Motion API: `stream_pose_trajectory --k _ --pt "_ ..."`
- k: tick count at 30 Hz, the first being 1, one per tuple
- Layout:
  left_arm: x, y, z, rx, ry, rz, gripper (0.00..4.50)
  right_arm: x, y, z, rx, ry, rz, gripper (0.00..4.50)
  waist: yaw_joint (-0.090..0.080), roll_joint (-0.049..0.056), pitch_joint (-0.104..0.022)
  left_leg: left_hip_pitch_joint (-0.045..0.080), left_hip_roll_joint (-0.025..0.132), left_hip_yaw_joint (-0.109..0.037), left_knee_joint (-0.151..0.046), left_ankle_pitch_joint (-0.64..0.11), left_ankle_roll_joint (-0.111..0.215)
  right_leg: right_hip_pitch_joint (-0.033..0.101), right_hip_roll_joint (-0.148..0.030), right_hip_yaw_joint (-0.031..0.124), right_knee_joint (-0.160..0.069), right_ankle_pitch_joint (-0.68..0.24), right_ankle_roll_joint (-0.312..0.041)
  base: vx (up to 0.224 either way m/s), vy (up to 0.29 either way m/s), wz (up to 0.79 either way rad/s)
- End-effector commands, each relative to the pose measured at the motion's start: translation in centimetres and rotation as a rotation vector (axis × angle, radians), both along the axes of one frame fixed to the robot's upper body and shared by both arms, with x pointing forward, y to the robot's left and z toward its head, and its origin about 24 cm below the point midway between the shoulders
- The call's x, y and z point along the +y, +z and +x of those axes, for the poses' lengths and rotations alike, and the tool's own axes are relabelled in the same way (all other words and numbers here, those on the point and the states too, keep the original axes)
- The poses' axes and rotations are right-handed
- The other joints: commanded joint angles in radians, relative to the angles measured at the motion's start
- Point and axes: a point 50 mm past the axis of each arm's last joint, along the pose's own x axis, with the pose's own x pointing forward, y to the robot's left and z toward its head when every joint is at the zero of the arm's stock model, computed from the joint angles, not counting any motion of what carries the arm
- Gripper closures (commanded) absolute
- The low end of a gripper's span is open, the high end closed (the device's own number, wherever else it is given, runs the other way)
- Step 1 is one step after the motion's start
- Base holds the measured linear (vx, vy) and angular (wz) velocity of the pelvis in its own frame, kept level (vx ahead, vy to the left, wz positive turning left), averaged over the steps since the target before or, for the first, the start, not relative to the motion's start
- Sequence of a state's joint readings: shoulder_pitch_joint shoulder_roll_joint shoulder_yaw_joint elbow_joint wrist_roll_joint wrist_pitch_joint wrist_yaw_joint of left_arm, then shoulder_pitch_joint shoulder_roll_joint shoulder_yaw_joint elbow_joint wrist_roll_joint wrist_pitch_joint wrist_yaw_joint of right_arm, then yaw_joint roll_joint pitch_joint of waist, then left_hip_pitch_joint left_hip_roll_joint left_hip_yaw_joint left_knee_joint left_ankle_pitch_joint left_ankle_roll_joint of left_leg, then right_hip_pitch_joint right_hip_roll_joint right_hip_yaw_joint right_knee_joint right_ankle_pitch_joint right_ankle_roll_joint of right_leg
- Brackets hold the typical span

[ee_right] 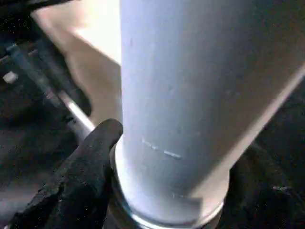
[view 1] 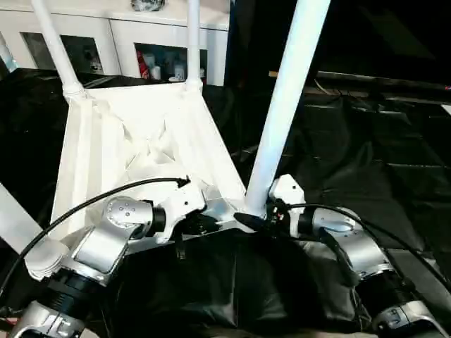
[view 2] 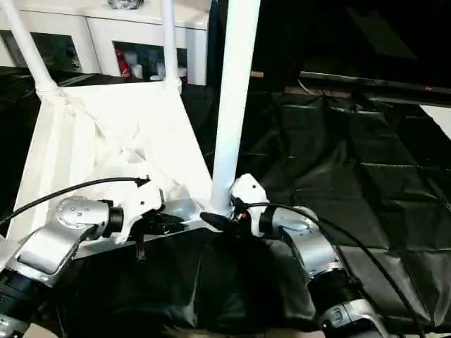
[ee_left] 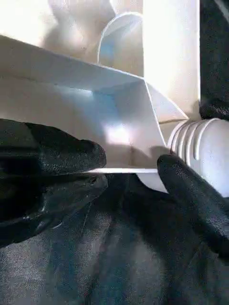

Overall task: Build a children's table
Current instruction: Rotate leg to tighten

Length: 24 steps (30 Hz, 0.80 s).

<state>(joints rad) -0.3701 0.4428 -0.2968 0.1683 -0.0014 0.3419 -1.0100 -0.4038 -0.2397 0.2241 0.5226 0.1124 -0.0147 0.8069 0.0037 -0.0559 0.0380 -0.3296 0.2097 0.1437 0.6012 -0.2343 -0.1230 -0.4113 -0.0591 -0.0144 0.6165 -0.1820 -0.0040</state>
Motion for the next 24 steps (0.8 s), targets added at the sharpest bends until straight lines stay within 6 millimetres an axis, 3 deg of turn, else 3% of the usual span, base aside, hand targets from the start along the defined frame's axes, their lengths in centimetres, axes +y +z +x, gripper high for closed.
stream_pose_trajectory --k 1,3,5,6,8,10,14,16,21,22,24 --pt "0.0 -2.0 0.3 0.060 0.133 0.017 4.50 0.0 -1.4 0.2 0.028 -0.115 -0.041 1.75 0.006 0.009 -0.039 -0.017 0.002 0.020 -0.082 -0.198 0.026 0.049 -0.045 0.025 -0.076 -0.256 -0.223 0.000 0.000 0.00" --pt "-0.7 -2.0 0.9 0.048 0.192 0.001 4.50 0.7 -1.9 0.4 0.044 -0.187 -0.033 1.75 0.008 0.014 -0.037 -0.012 0.000 0.020 -0.083 -0.230 0.017 0.042 -0.045 0.025 -0.082 -0.326 -0.203 0.000 0.000 0.00" --pt "-2.1 -2.0 1.6 0.028 0.239 -0.018 4.50 2.1 -2.4 0.8 0.058 -0.289 -0.014 1.75 0.005 0.014 -0.036 -0.015 -0.001 0.014 -0.087 -0.268 0.000 0.038 -0.047 0.025 -0.092 -0.429 -0.162 0.000 0.000 0.00" --pt "-2.7 -2.1 1.8 0.021 0.251 -0.024 4.50 2.7 -2.5 1.0 0.066 -0.338 -0.003 1.76 0.006 0.018 -0.037 -0.013 -0.003 0.013 -0.087 -0.275 -0.001 0.038 -0.047 0.024 -0.093 -0.445 -0.153 0.000 0.000 0.00" --pt "-4.2 -2.2 1.8 0.008 0.232 -0.031 4.50 4.3 -2.5 1.4 0.097 -0.441 0.024 1.76 0.003 0.016 -0.036 -0.015 -0.004 0.010 -0.089 -0.293 -0.004 0.033 -0.046 0.023 -0.099 -0.480 -0.122 0.000 0.000 0.00" --pt "-5.1 -2.4 1.7 0.003 0.200 -0.024 4.50 5.9 -2.0 1.4 0.077 -0.398 0.047 1.76 0.003 0.019 -0.039 -0.018 -0.003 0.008 -0.090 -0.302 -0.003 0.032 -0.048 0.023 -0.100 -0.486 -0.103 0.000 0.000 0.00" --pt "-5.5 -2.5 1.4 0.004 0.163 -0.029 4.50 6.9 -1.2 1.1 0.049 -0.303 0.110 1.76 0.004 0.019 -0.041 -0.023 -0.001 0.009 -0.092 -0.290 0.008 0.034 -0.047 0.024 -0.096 -0.425 -0.115 0.000 0.000 0.00" --pt "-5.3 -2.5 1.4 0.007 0.160 -0.029 4.50 6.7 -1.1 1.1 0.052 -0.295 0.122 1.20 0.004 0.019 -0.041 -0.023 -0.001 0.011 -0.092 -0.293 0.014 0.034 -0.046 0.024 -0.095 -0.411 -0.125 0.000 0.000 0.00" --pt "-3.9 -2.4 0.5 0.001 0.041 -0.027 4.50 4.9 -0.2 1.3 0.034 -0.191 0.147 0.68 0.005 0.018 -0.045 -0.029 0.002 0.010 -0.093 -0.263 0.032 0.041 -0.048 0.025 -0.091 -0.364 -0.138 0.000 0.000 0.00" --pt "-2.9 -2.7 0.0 0.021 -0.001 -0.002 4.50 3.9 0.1 0.9 0.020 -0.084 0.091 0.61 0.007 0.026 -0.046 -0.028 0.002 0.013 -0.091 -0.227 0.041 0.043 -0.047 0.026 -0.088 -0.309 -0.158 0.000 0.000 0.00" --pt "-2.6 -2.7 -0.2 0.031 -0.011 0.005 4.50 3.6 0.1 0.9 0.019 -0.057 0.077 0.42 0.008 0.024 -0.048 -0.029 0.002 0.017 -0.088 -0.196 0.051 0.046 -0.045 0.026 -0.082 -0.253 -0.182 0.000 0.000 0.00"
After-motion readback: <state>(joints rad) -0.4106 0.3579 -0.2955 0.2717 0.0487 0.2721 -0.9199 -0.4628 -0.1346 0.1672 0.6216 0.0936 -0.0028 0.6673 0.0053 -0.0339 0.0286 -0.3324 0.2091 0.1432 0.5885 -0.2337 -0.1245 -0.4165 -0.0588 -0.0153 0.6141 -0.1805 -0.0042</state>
